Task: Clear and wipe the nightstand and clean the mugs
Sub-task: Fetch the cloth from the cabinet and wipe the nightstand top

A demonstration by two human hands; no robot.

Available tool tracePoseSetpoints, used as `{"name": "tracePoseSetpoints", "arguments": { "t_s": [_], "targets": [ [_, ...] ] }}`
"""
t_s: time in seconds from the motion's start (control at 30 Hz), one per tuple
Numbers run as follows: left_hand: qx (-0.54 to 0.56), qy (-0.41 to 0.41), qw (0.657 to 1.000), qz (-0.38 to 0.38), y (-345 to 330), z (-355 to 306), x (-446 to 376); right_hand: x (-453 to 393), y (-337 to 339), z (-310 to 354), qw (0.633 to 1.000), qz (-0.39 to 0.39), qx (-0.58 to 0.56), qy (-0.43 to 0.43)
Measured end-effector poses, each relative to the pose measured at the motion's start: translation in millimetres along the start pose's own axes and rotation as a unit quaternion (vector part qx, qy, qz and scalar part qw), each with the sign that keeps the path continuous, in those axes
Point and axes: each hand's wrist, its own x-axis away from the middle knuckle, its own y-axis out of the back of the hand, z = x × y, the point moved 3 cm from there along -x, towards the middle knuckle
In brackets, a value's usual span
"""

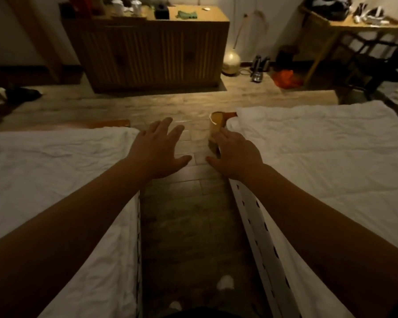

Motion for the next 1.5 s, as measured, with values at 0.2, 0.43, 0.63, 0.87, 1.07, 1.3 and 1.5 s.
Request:
{"name": "tracePoseSetpoints", "arguments": {
  "t_s": [0.2, 0.43, 0.63, 0.87, 1.07, 1.3, 1.5],
  "targets": [
    [-0.002, 0.033, 0.999, 0.006, -10, 16, -76, -84, -23, -46, 1.000, -0.002, -0.004, 0.015],
    [0.023, 0.071, 0.997, 0.016, -13, 10, -194, -201, -23, -123, 0.999, 0.017, 0.007, 0.028],
    [0.031, 0.099, 0.994, 0.035, -18, 32, -274, -293, -26, -156, 0.999, 0.035, 0.014, 0.034],
    [0.029, 0.094, 0.994, 0.049, -35, 108, -383, -424, -66, -174, 0.999, 0.038, 0.027, 0.023],
    [0.009, 0.075, 0.995, 0.060, -36, 187, -496, -549, -85, -175, 0.999, 0.040, 0.027, -0.017],
    [0.001, 0.069, 0.996, 0.062, -51, 256, -624, -679, -102, -184, 0.999, 0.033, 0.020, -0.017],
    [-0.012, 0.078, 0.994, 0.070, -76, 298, -758, -809, -134, -234, 0.999, 0.051, 0.012, -0.014]
  ]
}}
